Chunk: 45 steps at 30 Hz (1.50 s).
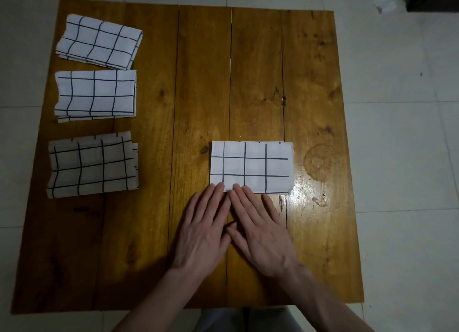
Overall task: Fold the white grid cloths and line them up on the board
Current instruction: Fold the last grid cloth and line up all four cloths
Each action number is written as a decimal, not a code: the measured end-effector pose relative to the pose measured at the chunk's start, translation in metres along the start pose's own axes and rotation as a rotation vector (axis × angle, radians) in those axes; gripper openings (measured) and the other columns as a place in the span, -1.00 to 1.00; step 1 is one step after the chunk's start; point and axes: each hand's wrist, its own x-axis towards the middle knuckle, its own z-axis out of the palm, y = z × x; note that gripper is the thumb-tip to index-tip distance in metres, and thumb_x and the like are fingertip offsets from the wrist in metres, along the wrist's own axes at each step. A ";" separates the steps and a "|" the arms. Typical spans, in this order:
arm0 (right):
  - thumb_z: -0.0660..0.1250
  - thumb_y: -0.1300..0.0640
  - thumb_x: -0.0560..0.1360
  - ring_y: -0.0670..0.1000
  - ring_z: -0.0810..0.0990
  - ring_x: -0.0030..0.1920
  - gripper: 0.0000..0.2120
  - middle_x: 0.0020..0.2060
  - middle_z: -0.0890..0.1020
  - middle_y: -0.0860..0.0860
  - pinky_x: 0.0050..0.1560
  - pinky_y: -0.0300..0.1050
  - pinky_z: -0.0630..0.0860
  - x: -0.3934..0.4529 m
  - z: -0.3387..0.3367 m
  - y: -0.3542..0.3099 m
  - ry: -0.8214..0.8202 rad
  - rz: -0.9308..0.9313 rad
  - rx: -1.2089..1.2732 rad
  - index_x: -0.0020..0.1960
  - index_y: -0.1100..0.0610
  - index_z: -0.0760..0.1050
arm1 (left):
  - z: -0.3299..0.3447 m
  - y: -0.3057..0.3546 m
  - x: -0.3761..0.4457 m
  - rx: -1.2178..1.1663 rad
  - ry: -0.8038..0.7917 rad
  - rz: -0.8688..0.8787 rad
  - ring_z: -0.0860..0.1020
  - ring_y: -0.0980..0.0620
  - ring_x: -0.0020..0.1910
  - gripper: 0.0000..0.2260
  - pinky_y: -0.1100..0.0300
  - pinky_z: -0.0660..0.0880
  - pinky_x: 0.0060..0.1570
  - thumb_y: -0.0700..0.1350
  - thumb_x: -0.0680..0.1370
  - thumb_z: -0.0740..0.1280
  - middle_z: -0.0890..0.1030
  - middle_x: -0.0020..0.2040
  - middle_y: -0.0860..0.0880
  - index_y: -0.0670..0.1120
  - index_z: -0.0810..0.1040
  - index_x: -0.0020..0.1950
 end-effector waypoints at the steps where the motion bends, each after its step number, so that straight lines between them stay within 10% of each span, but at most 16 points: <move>1: 0.00 -0.22 0.75 -0.02 -0.04 0.69 -0.34 0.71 -0.01 -0.01 0.63 0.17 0.15 0.000 0.000 0.001 -0.004 0.005 -0.007 0.71 0.09 -0.04 | 0.000 0.000 0.000 0.006 0.005 -0.001 0.06 -0.10 0.68 -0.43 -0.22 0.21 0.57 0.12 0.69 0.05 0.09 0.70 -0.11 -0.08 0.21 0.67; 25: -0.11 -0.23 0.73 0.02 -0.03 0.69 -0.33 0.70 0.03 0.05 0.67 0.02 -0.20 -0.039 -0.001 0.038 0.072 0.468 -0.058 0.71 0.14 -0.03 | 0.002 0.003 -0.001 -0.001 0.023 -0.050 0.02 -0.06 0.69 -0.48 -0.19 0.20 0.58 0.08 0.74 -0.02 0.07 0.71 -0.07 -0.03 0.11 0.70; 33: -0.07 -0.23 0.74 0.03 -0.04 0.69 -0.33 0.70 0.01 0.07 0.66 0.11 -0.01 -0.018 -0.004 0.025 0.053 0.175 -0.093 0.71 0.14 -0.04 | 0.002 0.004 -0.001 -0.005 0.031 -0.046 0.02 -0.06 0.69 -0.48 -0.19 0.18 0.59 0.08 0.74 0.00 0.09 0.70 -0.08 -0.03 0.13 0.69; 45: -0.11 -0.26 0.73 0.01 -0.05 0.69 -0.31 0.70 0.01 0.05 0.67 0.06 -0.07 -0.029 -0.003 0.052 0.016 0.274 -0.111 0.71 0.14 -0.04 | 0.000 -0.004 0.001 0.039 0.030 -0.013 0.06 -0.05 0.68 -0.50 -0.20 0.20 0.57 0.06 0.74 -0.02 0.11 0.70 -0.06 -0.01 0.16 0.68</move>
